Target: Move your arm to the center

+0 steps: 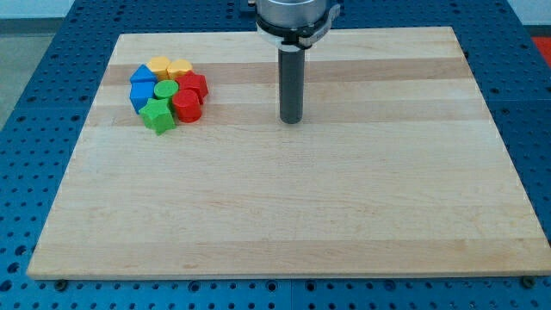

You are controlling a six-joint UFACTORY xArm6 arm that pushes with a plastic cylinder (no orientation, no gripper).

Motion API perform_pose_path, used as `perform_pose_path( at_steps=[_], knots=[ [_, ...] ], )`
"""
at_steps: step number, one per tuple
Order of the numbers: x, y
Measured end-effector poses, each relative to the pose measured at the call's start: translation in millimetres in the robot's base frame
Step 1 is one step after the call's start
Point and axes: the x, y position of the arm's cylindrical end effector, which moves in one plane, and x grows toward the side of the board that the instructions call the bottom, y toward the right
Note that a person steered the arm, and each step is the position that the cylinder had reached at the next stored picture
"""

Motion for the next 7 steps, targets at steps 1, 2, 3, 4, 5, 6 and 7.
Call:
perform_pose_path(
  at_steps=[1, 2, 3, 4, 5, 6, 7],
  knots=[
    [0.0, -3.3],
    [0.0, -5.4],
    [0.0, -7.8],
    [0.0, -8.9],
    [0.0, -9.5],
    [0.0, -9.6],
    [0.0, -9.6]
  ],
)
